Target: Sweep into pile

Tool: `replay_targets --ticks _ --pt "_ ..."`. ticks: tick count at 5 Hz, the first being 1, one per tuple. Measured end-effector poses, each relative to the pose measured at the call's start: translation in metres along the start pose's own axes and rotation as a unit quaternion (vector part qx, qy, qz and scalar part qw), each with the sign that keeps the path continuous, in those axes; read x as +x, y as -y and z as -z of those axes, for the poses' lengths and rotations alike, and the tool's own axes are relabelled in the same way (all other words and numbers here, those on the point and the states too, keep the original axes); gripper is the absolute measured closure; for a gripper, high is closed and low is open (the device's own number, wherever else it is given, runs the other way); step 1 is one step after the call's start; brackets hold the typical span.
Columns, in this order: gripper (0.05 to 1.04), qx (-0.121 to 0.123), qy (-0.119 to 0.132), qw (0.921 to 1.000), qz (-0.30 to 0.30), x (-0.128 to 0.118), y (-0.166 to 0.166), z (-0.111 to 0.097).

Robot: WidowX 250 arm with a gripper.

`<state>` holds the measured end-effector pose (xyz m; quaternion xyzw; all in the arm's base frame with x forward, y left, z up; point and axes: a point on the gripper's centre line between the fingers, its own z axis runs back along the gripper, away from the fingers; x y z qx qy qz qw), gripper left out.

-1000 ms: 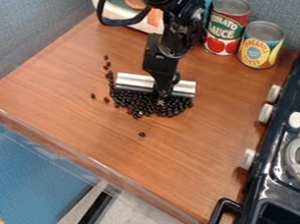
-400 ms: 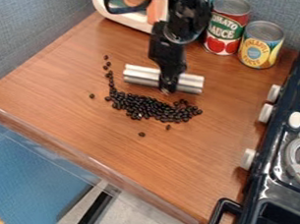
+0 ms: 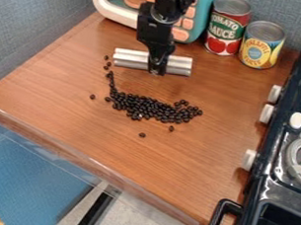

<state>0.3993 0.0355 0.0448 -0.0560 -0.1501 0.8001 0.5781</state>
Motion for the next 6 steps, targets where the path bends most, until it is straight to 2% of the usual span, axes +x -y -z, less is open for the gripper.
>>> replay_targets --ticks 2,3,6 --pt "0.7 -0.011 0.019 0.9993 -0.03 0.04 0.016 0.001" --pt "0.7 -0.021 0.02 0.9987 -0.042 0.052 0.027 -0.004" --pt "0.7 -0.007 0.032 0.9969 -0.071 0.072 0.041 0.018"
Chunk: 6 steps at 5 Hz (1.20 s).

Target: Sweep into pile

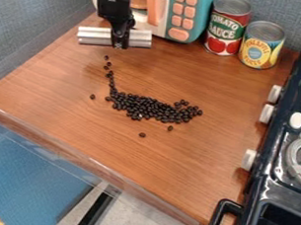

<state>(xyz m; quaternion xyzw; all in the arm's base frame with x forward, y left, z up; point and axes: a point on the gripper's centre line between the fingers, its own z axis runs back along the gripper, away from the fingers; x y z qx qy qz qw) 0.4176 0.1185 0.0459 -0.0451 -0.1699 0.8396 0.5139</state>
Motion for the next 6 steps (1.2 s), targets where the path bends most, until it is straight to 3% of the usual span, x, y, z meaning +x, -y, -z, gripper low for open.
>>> replay_targets --ticks 3,6 --pt "0.7 0.011 0.008 0.9999 0.001 -0.003 0.004 0.017" --pt "0.7 0.021 0.004 0.9998 -0.003 -0.018 -0.03 0.018"
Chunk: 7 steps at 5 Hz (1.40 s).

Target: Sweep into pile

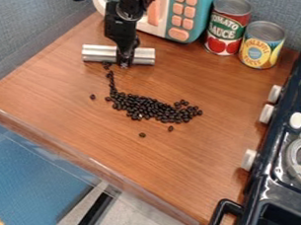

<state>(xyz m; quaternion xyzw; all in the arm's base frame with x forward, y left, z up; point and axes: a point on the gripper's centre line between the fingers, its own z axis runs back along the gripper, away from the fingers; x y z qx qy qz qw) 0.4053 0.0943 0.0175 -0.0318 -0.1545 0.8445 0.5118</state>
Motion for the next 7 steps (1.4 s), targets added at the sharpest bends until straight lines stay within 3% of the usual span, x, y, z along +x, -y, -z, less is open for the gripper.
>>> replay_targets --ticks 4,7 --pt "0.7 -0.002 -0.023 0.9995 0.02 -0.031 -0.049 -0.015" --pt "0.7 0.0 -0.031 0.9985 0.046 -0.049 -0.068 -0.022"
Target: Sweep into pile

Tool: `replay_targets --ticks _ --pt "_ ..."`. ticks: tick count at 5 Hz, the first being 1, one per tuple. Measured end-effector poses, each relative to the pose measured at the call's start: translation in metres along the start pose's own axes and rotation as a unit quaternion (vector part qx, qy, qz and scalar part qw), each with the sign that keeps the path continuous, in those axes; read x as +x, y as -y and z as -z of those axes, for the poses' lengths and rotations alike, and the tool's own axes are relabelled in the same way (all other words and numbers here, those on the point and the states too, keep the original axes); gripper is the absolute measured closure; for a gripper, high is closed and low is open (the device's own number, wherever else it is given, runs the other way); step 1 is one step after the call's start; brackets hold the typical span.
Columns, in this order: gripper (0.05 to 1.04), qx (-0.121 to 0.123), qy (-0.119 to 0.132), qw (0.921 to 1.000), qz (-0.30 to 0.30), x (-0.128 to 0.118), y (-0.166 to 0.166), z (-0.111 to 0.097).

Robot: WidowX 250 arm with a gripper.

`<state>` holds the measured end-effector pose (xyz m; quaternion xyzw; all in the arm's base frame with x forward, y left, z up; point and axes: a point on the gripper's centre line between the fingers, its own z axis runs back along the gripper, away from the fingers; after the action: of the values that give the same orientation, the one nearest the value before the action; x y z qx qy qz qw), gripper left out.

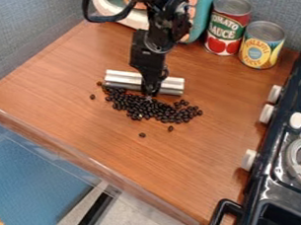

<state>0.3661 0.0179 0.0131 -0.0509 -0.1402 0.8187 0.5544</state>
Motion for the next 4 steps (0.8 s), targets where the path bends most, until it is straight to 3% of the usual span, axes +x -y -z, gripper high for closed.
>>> replay_targets --ticks 3,4 --pt "0.7 0.0 -0.002 0.9997 0.026 -0.009 0.0 -0.005" --pt "0.7 -0.017 -0.004 0.9988 0.046 -0.009 0.02 -0.014"
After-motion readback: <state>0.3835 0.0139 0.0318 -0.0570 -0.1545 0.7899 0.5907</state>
